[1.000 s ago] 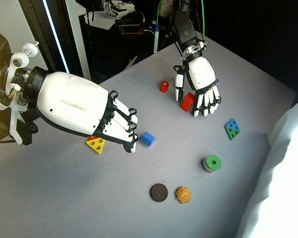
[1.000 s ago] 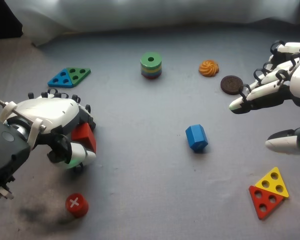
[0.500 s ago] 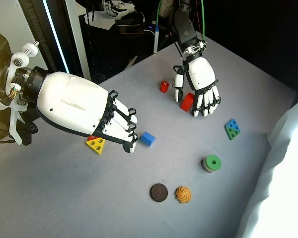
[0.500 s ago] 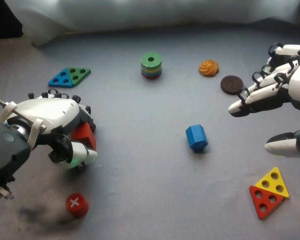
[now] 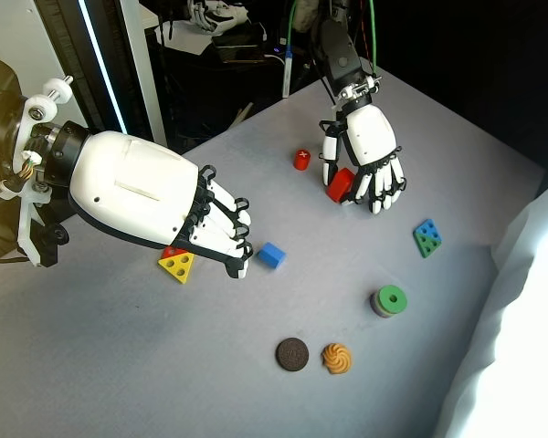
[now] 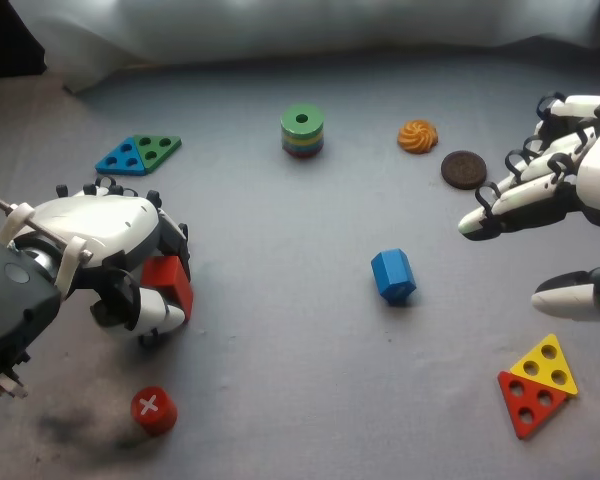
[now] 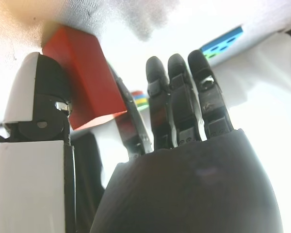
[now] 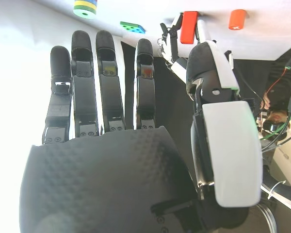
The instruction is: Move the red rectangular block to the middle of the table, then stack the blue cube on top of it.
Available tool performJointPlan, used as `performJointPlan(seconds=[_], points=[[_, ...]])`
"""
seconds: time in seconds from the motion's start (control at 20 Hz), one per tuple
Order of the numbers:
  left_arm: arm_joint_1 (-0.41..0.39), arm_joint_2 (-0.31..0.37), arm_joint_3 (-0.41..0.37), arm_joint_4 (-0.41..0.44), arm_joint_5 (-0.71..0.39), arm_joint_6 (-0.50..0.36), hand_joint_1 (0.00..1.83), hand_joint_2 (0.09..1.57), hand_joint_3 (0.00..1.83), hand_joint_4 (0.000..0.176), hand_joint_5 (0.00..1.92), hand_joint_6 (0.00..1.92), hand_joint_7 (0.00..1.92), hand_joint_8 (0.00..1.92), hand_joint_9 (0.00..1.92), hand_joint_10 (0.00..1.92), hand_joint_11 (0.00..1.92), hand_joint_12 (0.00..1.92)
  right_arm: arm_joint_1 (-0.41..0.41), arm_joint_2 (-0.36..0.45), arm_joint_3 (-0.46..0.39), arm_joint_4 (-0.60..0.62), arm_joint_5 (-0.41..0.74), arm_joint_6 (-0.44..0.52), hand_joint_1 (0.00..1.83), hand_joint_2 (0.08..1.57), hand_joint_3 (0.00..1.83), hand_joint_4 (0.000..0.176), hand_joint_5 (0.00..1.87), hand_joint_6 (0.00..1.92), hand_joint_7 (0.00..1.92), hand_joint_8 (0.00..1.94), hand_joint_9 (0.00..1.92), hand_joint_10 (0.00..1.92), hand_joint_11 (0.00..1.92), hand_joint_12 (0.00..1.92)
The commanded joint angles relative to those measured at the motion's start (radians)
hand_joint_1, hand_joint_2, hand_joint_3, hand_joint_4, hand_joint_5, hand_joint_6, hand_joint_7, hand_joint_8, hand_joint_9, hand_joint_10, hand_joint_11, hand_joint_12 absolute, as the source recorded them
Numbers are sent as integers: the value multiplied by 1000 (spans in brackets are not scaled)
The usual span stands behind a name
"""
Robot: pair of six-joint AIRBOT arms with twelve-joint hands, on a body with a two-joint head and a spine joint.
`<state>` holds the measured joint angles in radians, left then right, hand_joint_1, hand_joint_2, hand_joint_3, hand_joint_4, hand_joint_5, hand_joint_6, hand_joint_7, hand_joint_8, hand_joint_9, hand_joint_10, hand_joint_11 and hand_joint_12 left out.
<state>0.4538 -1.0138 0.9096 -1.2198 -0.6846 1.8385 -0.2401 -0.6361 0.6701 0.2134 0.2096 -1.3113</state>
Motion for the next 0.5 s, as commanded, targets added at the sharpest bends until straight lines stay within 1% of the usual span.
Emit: performJointPlan(seconds=[0.0, 0.1, 0.15, 0.2, 0.25, 0.35, 0.4, 0.45], points=[[-8, 5, -1, 41, -62, 1, 1014, 1141, 0, 117, 928, 1063, 410, 0, 270, 3, 0, 480, 6, 11, -5, -2, 103, -2, 442, 1222, 0, 0, 482, 1, 502, 3, 468, 0, 0, 992], [-18, 5, -1, 40, -62, 1, 1015, 1141, 0, 115, 927, 1064, 406, 0, 264, 1, 0, 470, 5, 11, -5, -2, 103, -3, 437, 1224, 0, 0, 468, 1, 487, 0, 451, 0, 0, 970], [-31, 5, -3, 31, -62, 12, 1022, 1146, 1, 90, 919, 1076, 404, 0, 276, 4, 0, 516, 5, 11, -5, -2, 103, -4, 432, 1225, 0, 0, 464, 0, 484, 0, 450, 0, 0, 973], [-40, 5, -4, 23, -62, 25, 1023, 1146, 0, 87, 921, 1076, 402, 0, 273, 1, 0, 501, 5, 12, -5, -2, 103, -5, 436, 1222, 0, 0, 477, 4, 497, 3, 463, 4, 1, 990], [-61, 5, -8, 13, -62, 41, 1014, 1146, 0, 108, 919, 1077, 401, 0, 263, 4, 0, 466, 5, 12, -5, -2, 103, -6, 432, 1224, 0, 0, 477, 3, 497, 2, 466, 4, 0, 1001], [-86, 5, -14, -2, -61, 64, 1023, 1136, 0, 106, 939, 1047, 408, 2, 271, 5, 0, 492, 5, 12, -5, -2, 103, -8, 428, 1224, 0, 0, 474, 1, 494, 0, 463, 2, 0, 1001], [-109, 5, -20, -18, -59, 88, 1011, 1139, 0, 127, 930, 1060, 395, 1, 253, 1, 0, 446, 5, 12, -5, -2, 104, -8, 449, 1218, 0, 0, 485, 4, 504, 4, 475, 6, 0, 1006], [-133, 5, -26, -35, -52, 114, 1010, 1139, 0, 129, 929, 1060, 392, 0, 251, 0, 0, 439, 5, 12, -5, -2, 105, -8, 449, 1221, 0, 0, 482, 3, 498, 1, 467, 2, 0, 1004]])
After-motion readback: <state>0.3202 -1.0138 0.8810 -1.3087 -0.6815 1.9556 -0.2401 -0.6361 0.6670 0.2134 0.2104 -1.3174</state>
